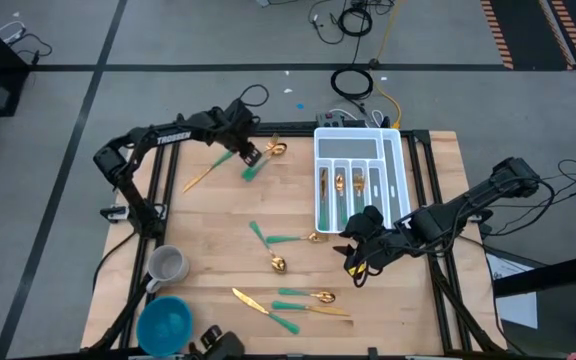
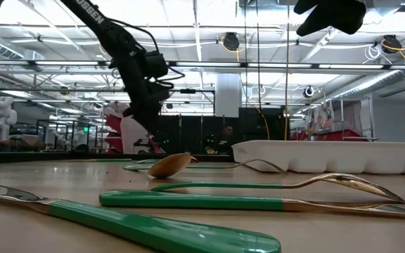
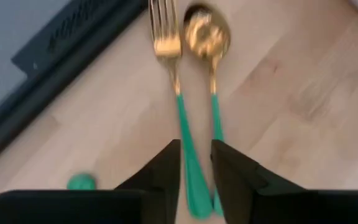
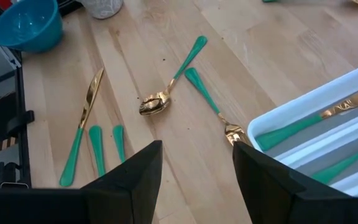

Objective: Sort silverware
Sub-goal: Put the top green fork into the white cutlery tray

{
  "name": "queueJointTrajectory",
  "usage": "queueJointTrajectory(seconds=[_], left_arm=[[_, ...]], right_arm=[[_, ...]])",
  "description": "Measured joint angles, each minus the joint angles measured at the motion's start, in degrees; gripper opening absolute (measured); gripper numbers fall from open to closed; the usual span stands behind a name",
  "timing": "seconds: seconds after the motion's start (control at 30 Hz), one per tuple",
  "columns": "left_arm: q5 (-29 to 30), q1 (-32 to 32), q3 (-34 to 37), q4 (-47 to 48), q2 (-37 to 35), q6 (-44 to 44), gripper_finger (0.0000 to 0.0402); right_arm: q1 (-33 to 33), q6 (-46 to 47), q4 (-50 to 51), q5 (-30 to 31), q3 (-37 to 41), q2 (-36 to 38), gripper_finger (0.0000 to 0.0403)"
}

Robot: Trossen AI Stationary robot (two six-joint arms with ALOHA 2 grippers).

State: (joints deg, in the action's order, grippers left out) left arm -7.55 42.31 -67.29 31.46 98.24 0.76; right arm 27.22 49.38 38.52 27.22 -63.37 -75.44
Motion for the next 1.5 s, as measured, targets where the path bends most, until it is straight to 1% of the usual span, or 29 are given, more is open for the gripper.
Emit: queueJointTrajectory(seconds=[0.2, 0.27, 0.33, 0.4, 0.57, 0.7, 0.8, 0.87, 0.9, 0.97, 1.03, 1.13, 1.17, 1.2, 1.33, 1.5], left_arm=[[1.0, -0.1, -1.7, -3.9, 0.9, 1.7, 0.0210], [1.9, -0.3, -2.8, -3.8, 2.8, 2.2, 0.0239], [3.2, -0.9, -4.8, -3.3, 5.7, 3.2, 0.0258], [3.9, -1.5, -7.2, -0.8, 8.7, 3.3, 0.0265], [5.1, -2.7, -12.1, 4.0, 15.1, 3.3, 0.0262], [5.9, -2.8, -13.7, 5.6, 19.4, 3.0, 0.0260], [4.6, -2.7, -14.1, 5.3, 21.1, 3.0, 0.0260], [4.1, -2.7, -14.2, 5.4, 22.2, 2.9, 0.0251], [4.0, -2.7, -14.2, 5.5, 22.6, 3.0, 0.0241], [3.5, -2.8, -14.2, 5.9, 23.1, 3.3, 0.0206], [3.1, -3.0, -14.2, 6.1, 23.3, 3.2, 0.0153], [5.3, -3.0, -14.0, 6.0, 23.2, 2.9, 0.0057], [5.6, -3.0, -14.3, 6.1, 23.2, 2.9, 0.0031], [5.7, -3.0, -14.6, 6.4, 23.3, 3.0, 0.0019], [7.2, -3.1, -16.5, 8.4, 23.5, 3.1, 0.0017], [8.2, -3.6, -20.6, 13.2, 23.9, 3.0, 0.0015]], right_arm=[[0.0, 0.9, -0.2, 0.0, 0.0, 0.0, 0.0190], [0.0, 0.9, -0.2, 0.0, 0.0, 0.0, 0.0190], [0.0, 0.9, -0.4, 0.0, 0.0, 0.0, 0.0190], [0.0, 1.1, -0.6, 0.0, 0.0, 0.0, 0.0189], [0.0, 2.5, -0.6, 0.0, 0.0, 0.0, 0.0189], [0.0, 3.8, -0.6, 0.0, 0.0, 0.0, 0.0189], [0.2, 4.8, -0.6, -0.1, 0.0, 0.0, 0.0189], [0.3, 5.0, -0.6, -0.1, 0.0, 0.0, 0.0189], [0.3, 5.2, -0.6, -0.2, 0.0, 0.0, 0.0189], [0.3, 5.5, -0.6, -0.1, 0.0, 0.0, 0.0189], [0.3, 5.5, -0.5, -0.1, 0.0, 0.0, 0.0189], [0.3, 5.4, -0.3, -0.1, 0.0, 0.0, 0.0189], [0.2, 5.4, -0.2, -0.1, 0.0, 0.0, 0.0189], [0.3, 5.4, -0.2, -0.1, 0.0, 0.0, 0.0189], [0.3, 5.5, -0.2, -0.1, 0.0, 0.0, 0.0189], [0.3, 5.5, -0.6, -0.2, 0.0, 0.0, 0.0189]])
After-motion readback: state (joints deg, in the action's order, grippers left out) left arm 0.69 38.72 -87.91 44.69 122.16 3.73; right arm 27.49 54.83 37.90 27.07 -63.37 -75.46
